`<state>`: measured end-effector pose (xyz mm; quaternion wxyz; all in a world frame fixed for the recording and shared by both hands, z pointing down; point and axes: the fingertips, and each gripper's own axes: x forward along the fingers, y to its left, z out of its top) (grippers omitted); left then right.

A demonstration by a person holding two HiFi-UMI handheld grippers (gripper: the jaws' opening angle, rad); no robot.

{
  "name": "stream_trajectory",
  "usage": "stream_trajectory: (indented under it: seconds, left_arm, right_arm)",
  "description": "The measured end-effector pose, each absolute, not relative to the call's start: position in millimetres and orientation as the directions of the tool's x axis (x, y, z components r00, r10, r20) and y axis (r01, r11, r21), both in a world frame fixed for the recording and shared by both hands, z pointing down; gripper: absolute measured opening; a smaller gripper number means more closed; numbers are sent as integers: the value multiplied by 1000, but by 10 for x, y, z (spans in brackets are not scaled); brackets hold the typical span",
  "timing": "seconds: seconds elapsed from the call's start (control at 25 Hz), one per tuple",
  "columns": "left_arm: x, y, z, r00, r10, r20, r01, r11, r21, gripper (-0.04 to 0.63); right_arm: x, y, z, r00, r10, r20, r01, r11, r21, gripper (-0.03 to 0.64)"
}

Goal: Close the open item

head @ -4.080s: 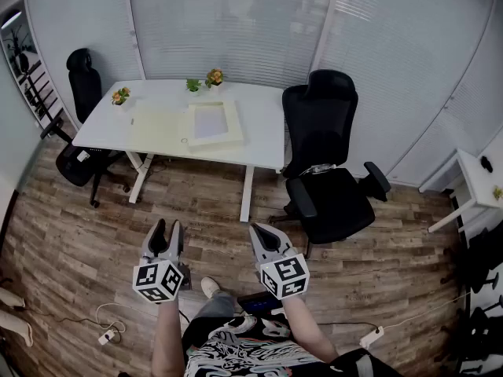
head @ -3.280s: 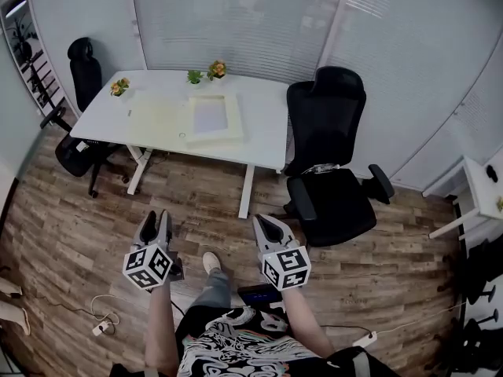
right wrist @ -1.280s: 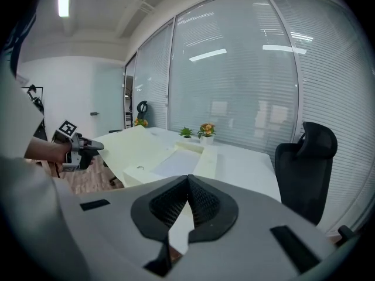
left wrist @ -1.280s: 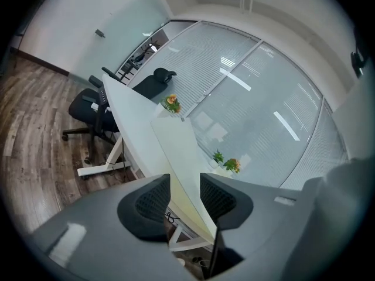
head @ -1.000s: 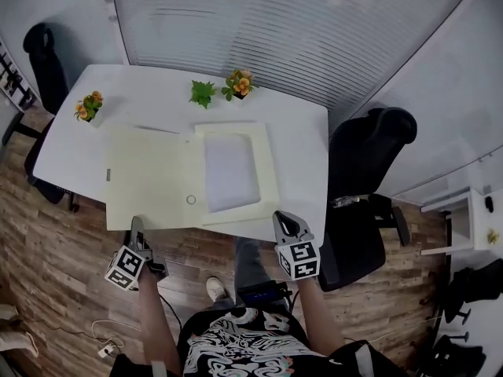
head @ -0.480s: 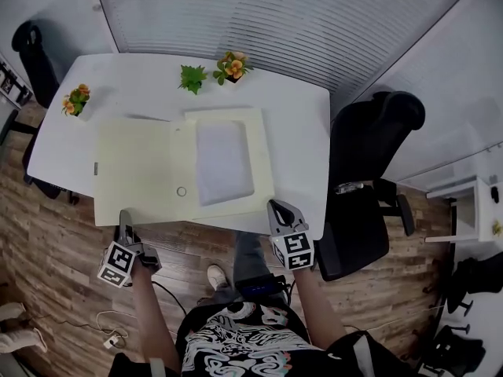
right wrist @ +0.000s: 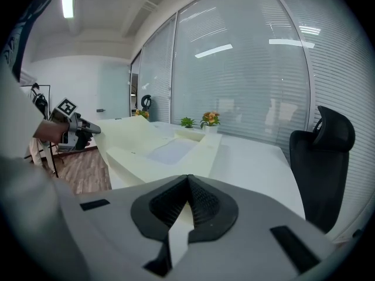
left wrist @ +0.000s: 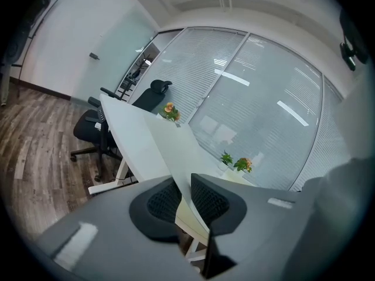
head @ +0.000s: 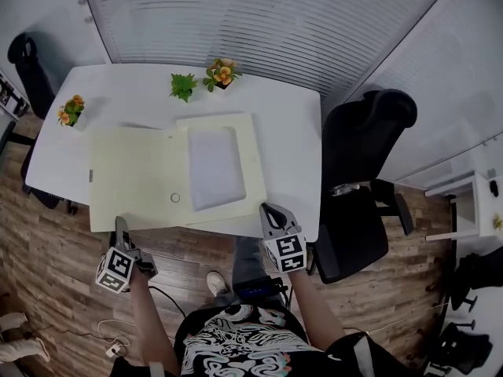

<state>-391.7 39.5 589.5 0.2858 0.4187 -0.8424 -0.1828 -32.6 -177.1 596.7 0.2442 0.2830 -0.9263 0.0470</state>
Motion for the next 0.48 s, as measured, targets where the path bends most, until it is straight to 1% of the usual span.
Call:
stream_trajectory:
  seconds: [0.48]
  left_arm:
    - [-3839,322,5730,-459,-835,304,-642,548,536,32]
  right_arm:
    - [-345,-1780,5983,-717,-496,489,-535,842,69,2]
